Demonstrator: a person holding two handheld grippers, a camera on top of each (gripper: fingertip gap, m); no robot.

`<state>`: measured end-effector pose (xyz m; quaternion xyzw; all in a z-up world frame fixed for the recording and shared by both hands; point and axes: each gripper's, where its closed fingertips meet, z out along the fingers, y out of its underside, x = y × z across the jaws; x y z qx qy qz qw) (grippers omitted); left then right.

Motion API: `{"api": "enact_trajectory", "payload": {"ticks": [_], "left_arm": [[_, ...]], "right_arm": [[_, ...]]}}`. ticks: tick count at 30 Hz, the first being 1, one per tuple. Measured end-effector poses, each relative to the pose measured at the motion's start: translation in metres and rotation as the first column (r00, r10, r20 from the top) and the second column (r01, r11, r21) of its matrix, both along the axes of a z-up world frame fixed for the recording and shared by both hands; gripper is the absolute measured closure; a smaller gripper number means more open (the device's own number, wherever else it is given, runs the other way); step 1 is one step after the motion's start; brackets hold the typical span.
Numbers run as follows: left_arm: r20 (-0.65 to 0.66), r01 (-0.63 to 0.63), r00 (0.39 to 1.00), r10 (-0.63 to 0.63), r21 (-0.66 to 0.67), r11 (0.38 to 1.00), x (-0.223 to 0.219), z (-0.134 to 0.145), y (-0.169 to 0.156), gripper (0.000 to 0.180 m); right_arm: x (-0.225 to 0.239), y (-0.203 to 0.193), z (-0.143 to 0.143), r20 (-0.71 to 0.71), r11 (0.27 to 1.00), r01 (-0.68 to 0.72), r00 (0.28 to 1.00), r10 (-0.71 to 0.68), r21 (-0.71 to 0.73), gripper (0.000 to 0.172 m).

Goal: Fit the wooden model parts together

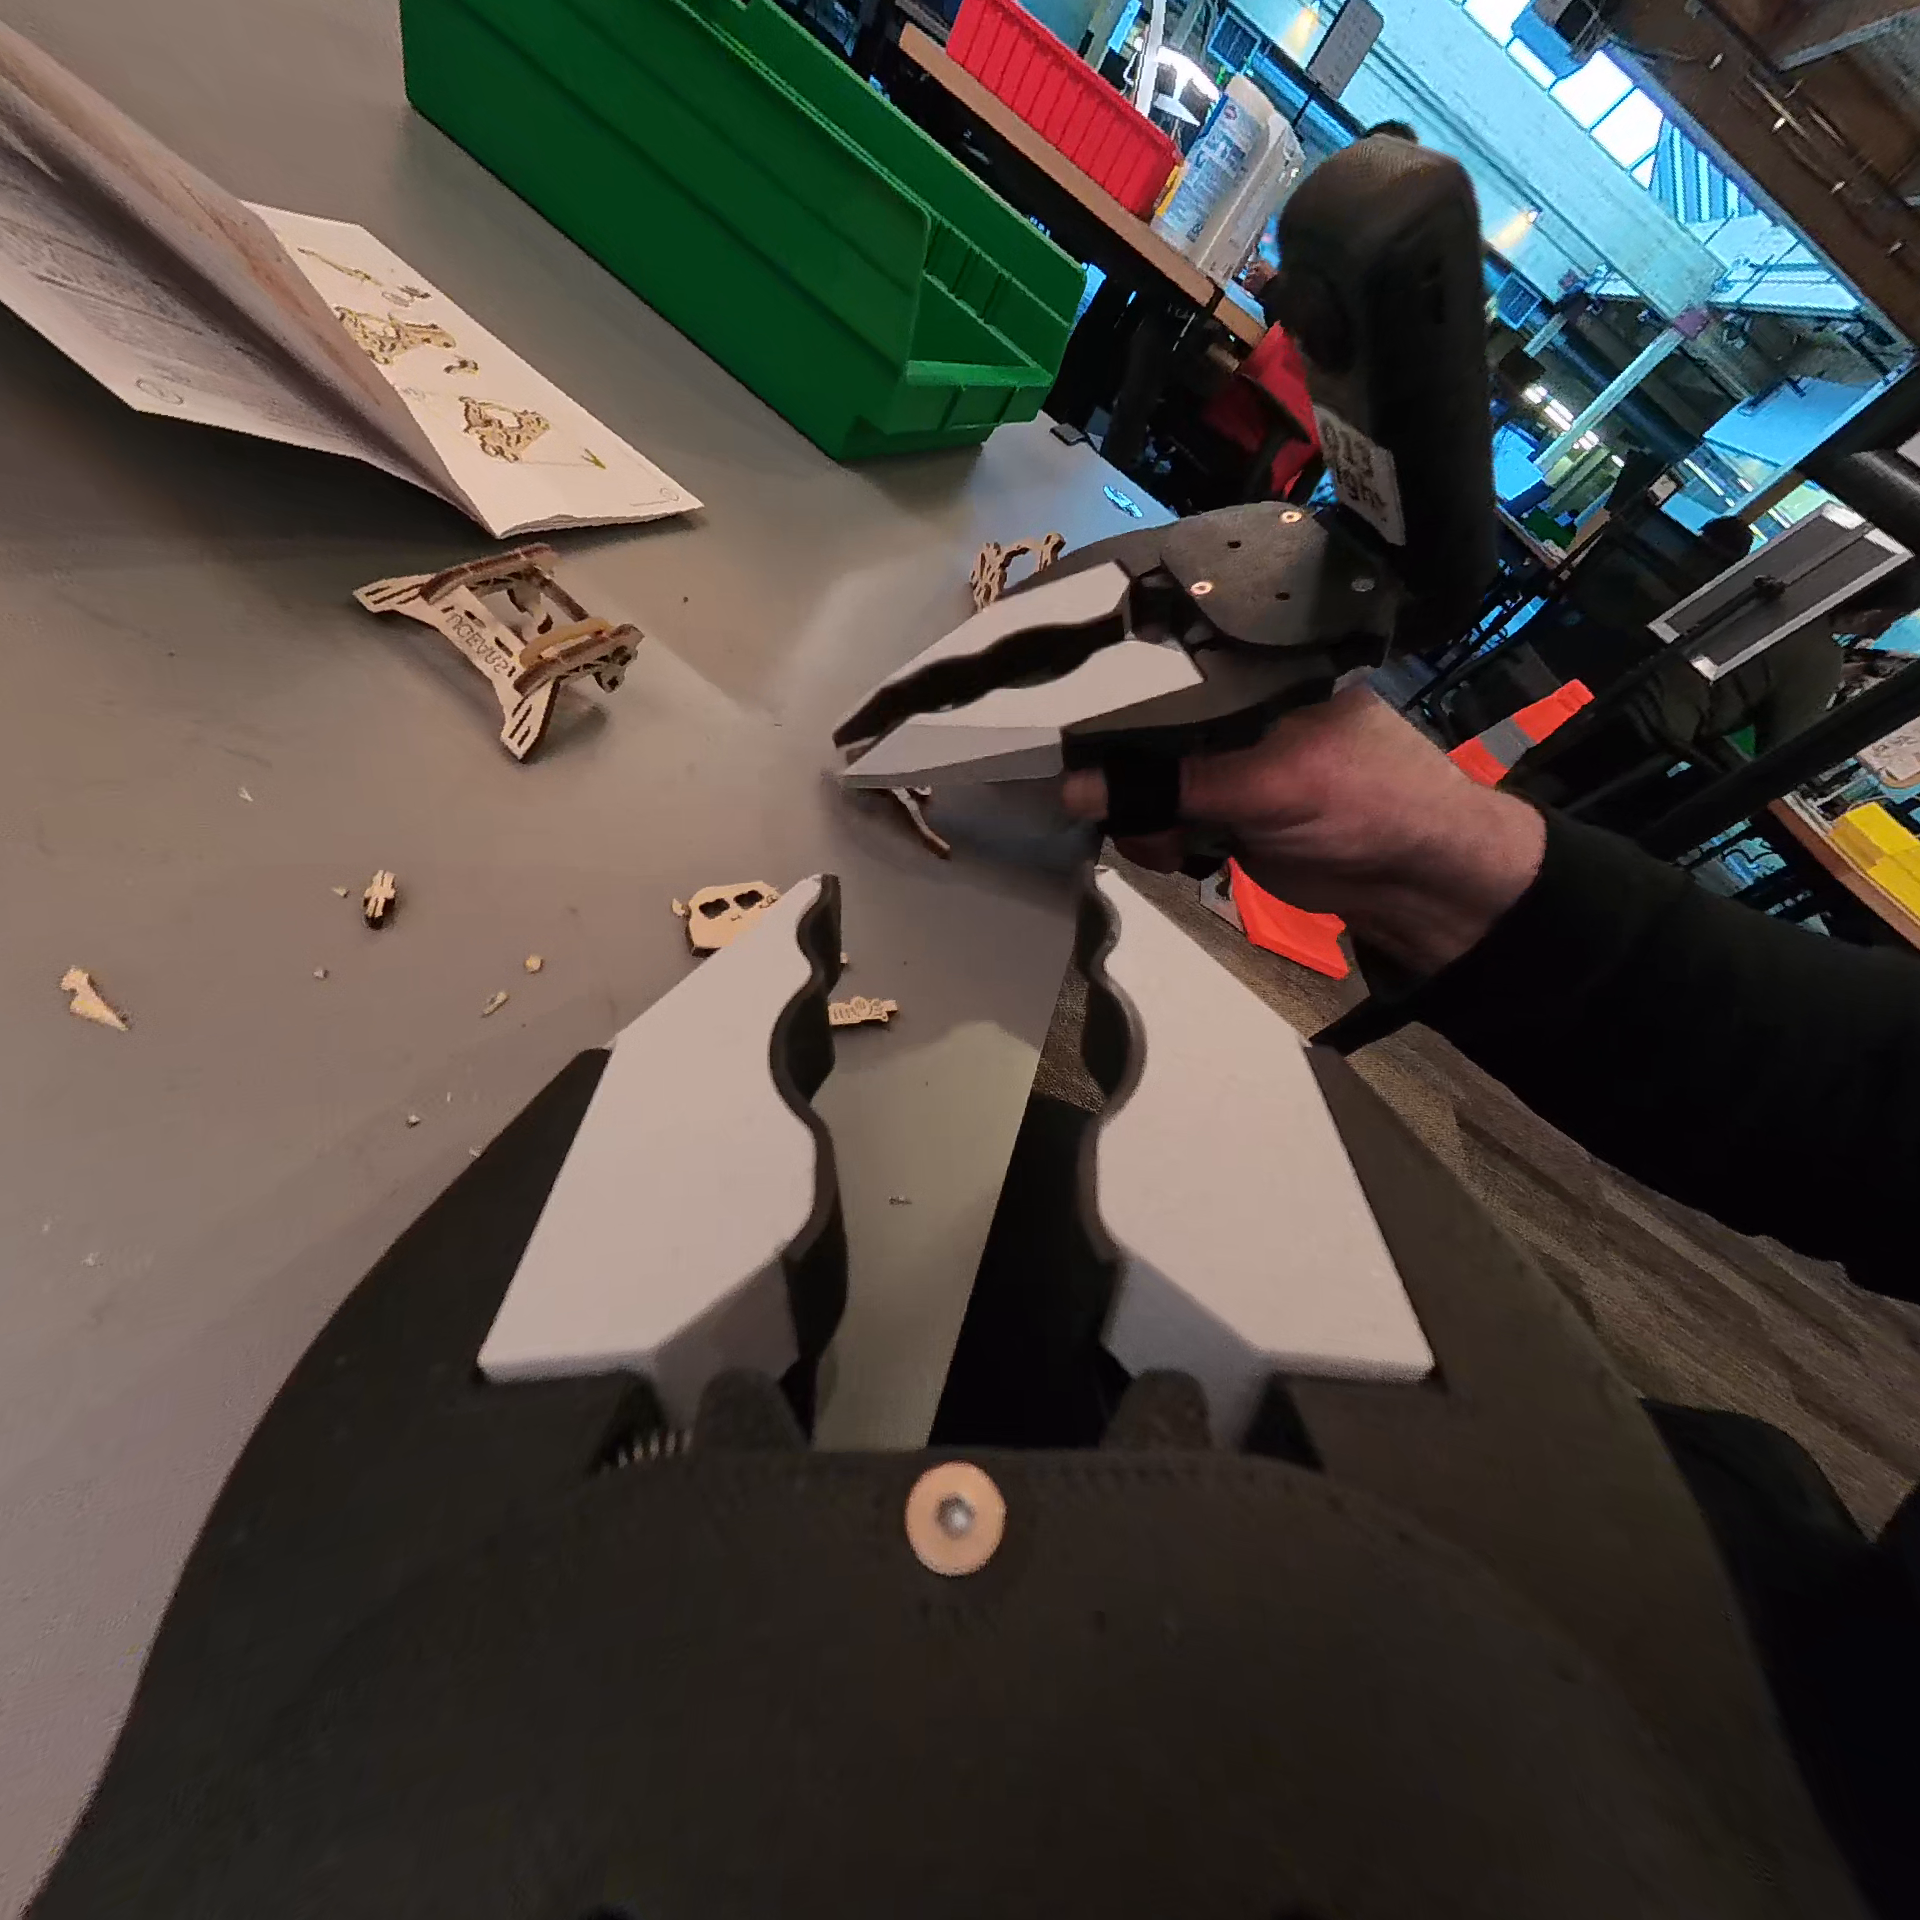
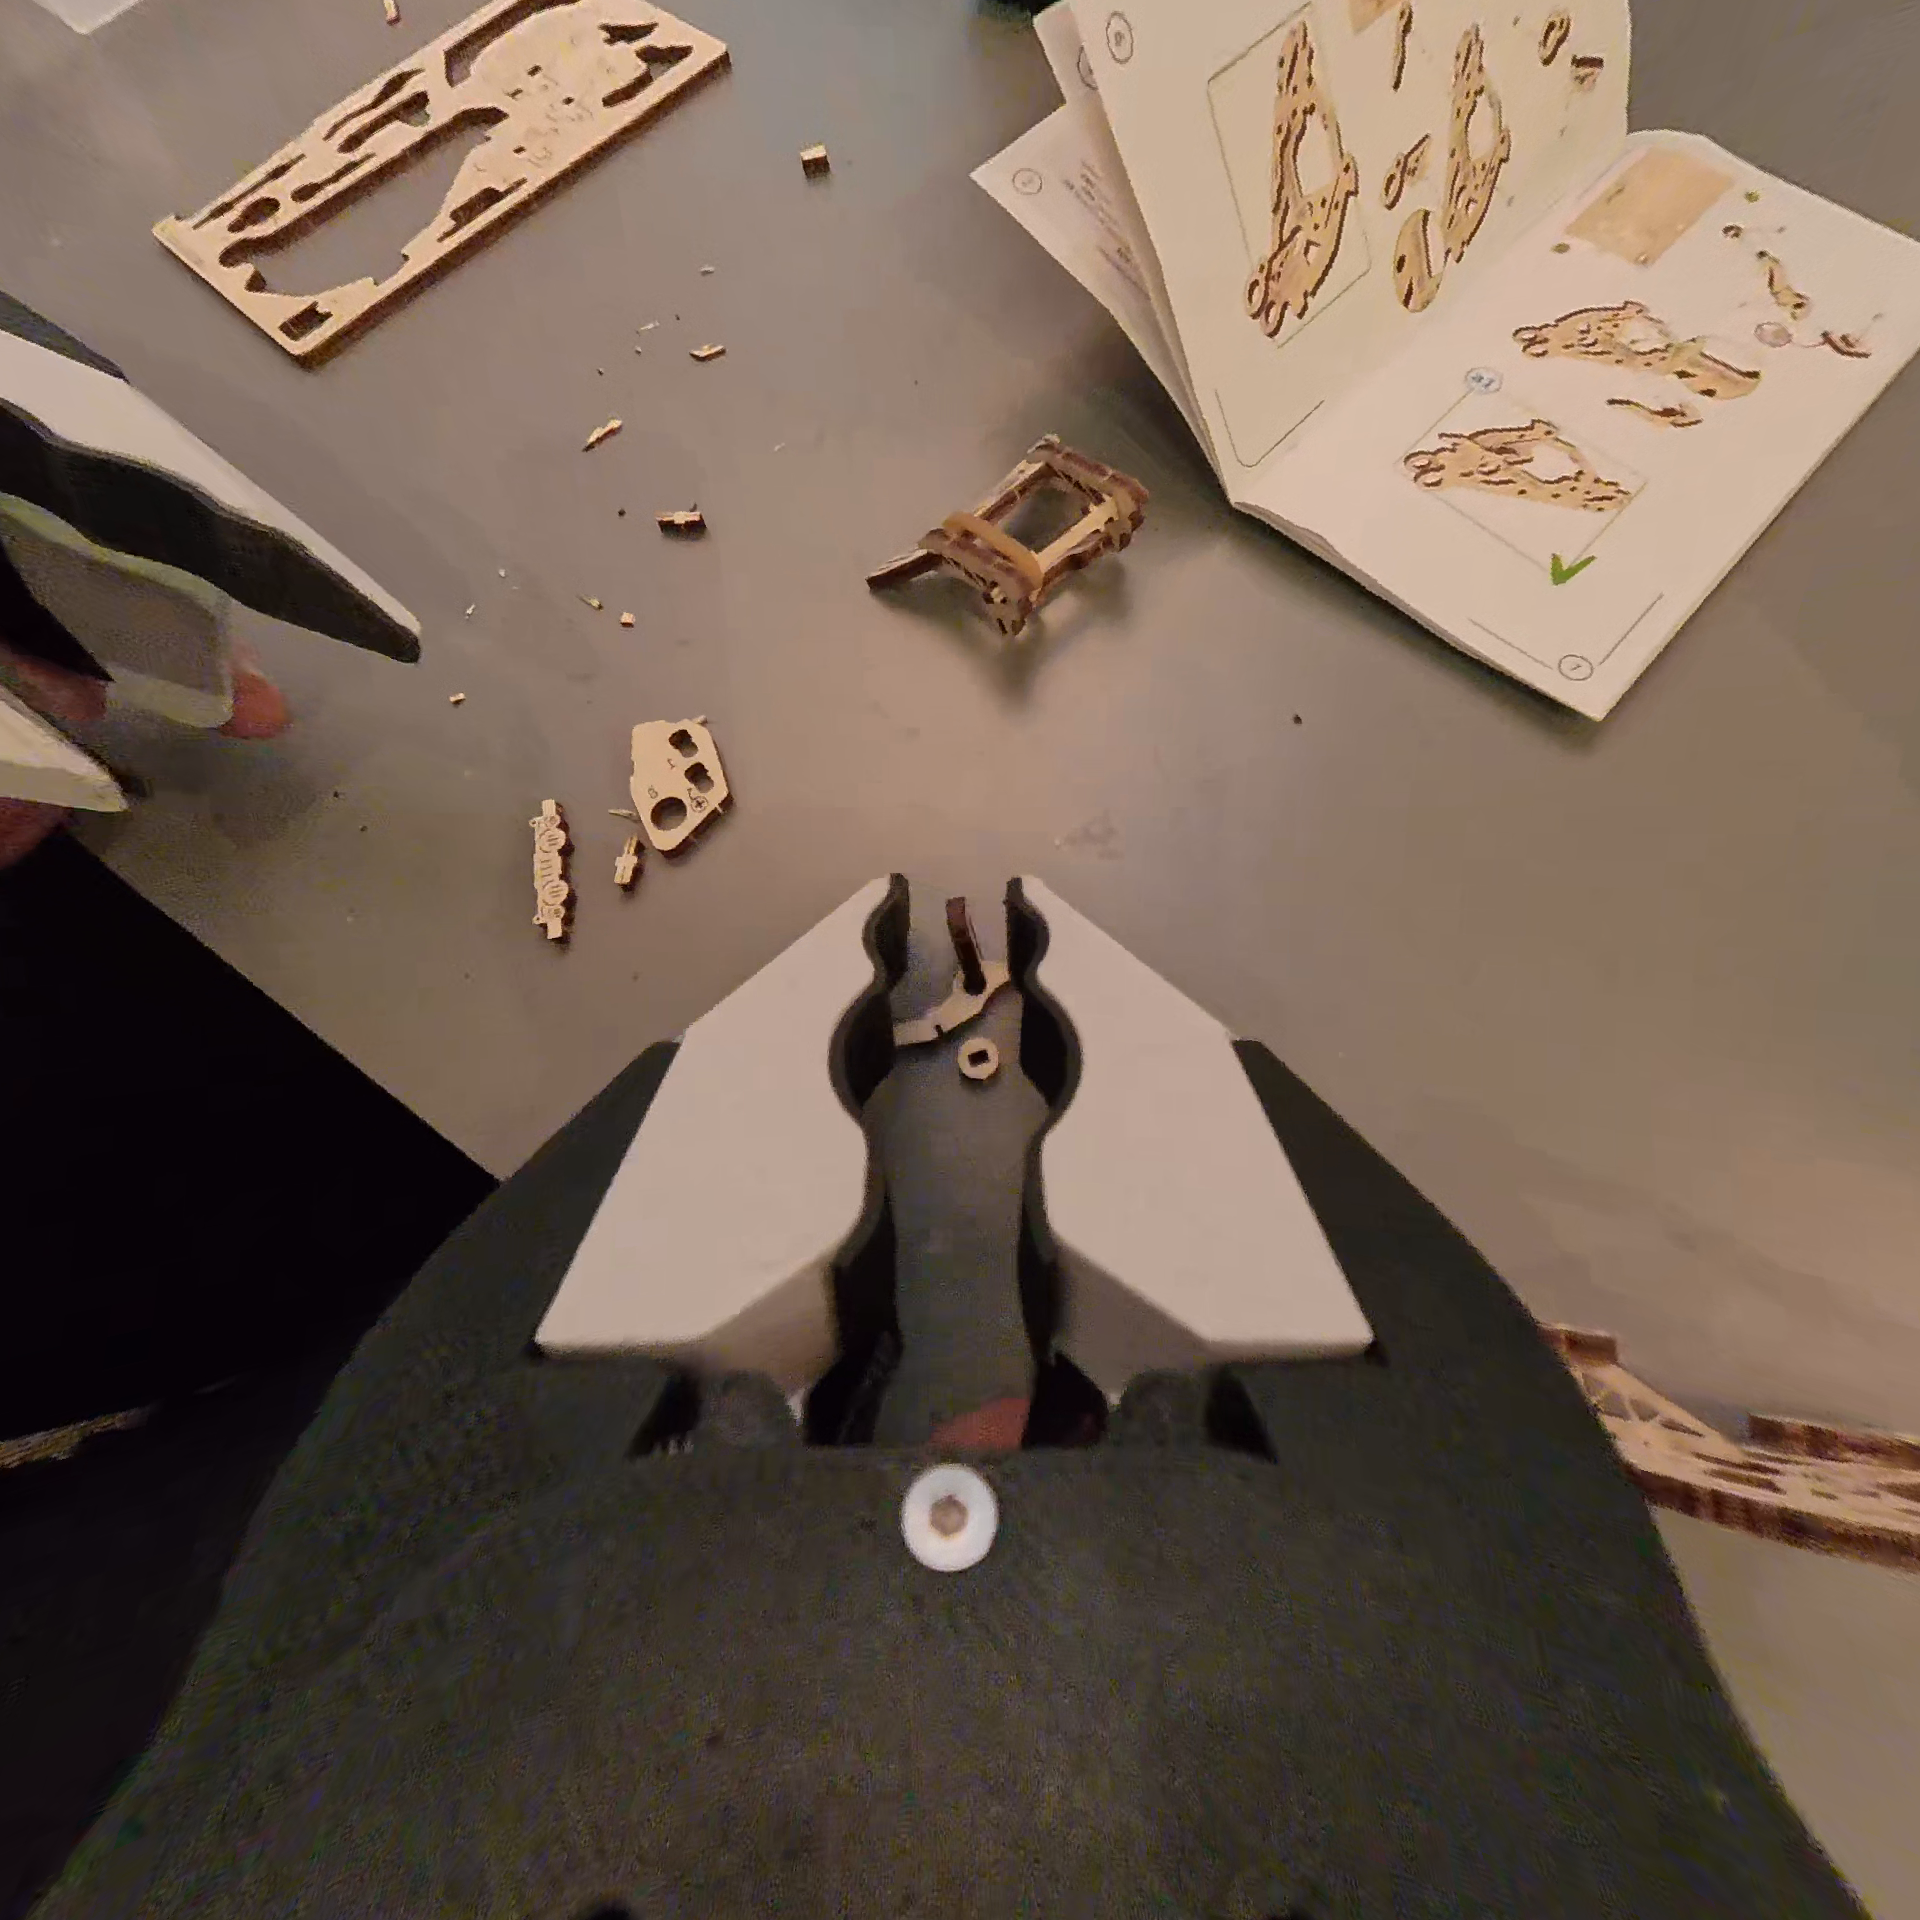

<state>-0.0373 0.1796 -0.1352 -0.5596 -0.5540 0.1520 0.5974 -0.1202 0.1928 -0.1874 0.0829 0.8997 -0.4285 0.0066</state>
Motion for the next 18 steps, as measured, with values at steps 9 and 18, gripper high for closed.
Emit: {"api": "enact_trajectory", "payload": {"ticks": [9,18], "left_arm": [[-0.058,0.032,0.997,-0.040,-0.126,0.992,-0.021,0.025,-0.006,0.142],[0.023,0.107,0.994,-0.106,-0.359,0.927,-0.059,0.010,-0.021,0.149]], "right_arm": [[0.013,0.024,0.013,-0.094,0.996,-0.063,0.993,0.069,0.067,0.151],[0.001,0.001,0.012,-0.207,0.992,-0.065,0.974,0.087,0.108,0.153]]}}
